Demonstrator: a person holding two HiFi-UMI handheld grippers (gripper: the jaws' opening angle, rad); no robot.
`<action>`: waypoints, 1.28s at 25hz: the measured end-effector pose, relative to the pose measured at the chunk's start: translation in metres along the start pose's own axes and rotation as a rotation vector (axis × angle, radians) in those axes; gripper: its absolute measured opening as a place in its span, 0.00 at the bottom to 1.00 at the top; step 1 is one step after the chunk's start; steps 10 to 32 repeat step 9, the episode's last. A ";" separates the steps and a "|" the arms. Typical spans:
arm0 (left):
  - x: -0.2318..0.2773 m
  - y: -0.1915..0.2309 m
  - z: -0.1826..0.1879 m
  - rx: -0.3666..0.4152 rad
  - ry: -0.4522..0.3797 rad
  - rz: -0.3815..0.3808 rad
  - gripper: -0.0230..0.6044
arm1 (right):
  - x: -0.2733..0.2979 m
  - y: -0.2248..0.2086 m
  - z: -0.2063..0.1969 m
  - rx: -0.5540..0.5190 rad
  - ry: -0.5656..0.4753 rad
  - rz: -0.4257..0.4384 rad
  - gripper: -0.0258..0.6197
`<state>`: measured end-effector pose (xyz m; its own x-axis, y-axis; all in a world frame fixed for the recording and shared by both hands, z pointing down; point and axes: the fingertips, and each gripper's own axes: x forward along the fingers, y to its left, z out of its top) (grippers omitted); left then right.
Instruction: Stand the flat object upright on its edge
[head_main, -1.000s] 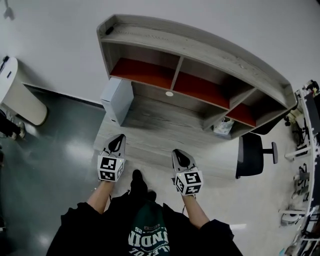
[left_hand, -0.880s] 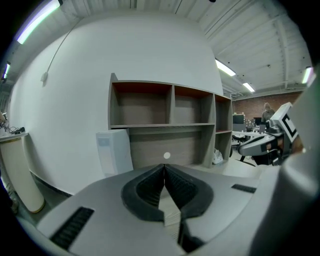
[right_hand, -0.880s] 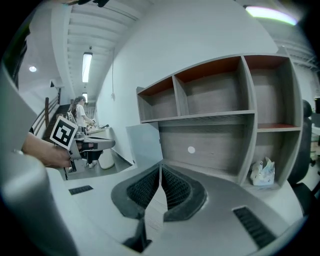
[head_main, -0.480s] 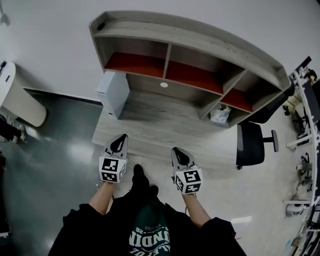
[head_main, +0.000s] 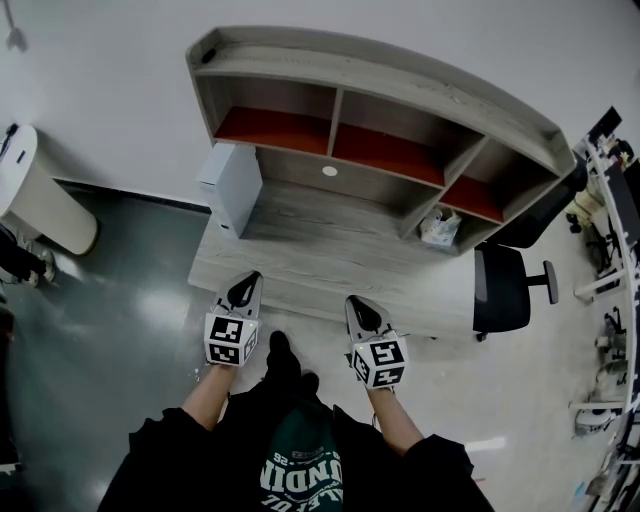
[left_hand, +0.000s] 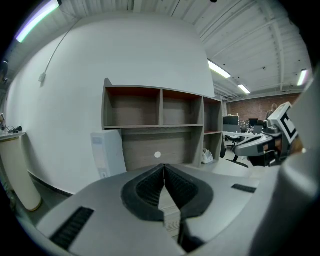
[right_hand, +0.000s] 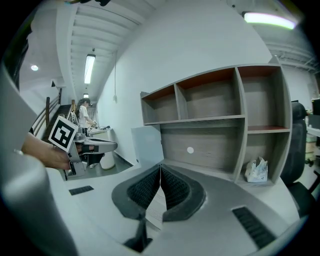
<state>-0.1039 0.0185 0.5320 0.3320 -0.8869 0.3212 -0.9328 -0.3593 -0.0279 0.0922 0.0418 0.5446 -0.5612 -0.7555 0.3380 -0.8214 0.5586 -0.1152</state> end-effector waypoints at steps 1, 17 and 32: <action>0.000 0.000 -0.001 -0.001 0.001 0.000 0.06 | 0.000 0.000 0.000 -0.001 -0.001 0.001 0.09; -0.004 -0.004 -0.008 0.004 0.026 -0.015 0.06 | -0.005 0.004 -0.008 0.027 0.005 -0.006 0.09; -0.004 -0.004 -0.008 0.004 0.026 -0.015 0.06 | -0.005 0.004 -0.008 0.027 0.005 -0.006 0.09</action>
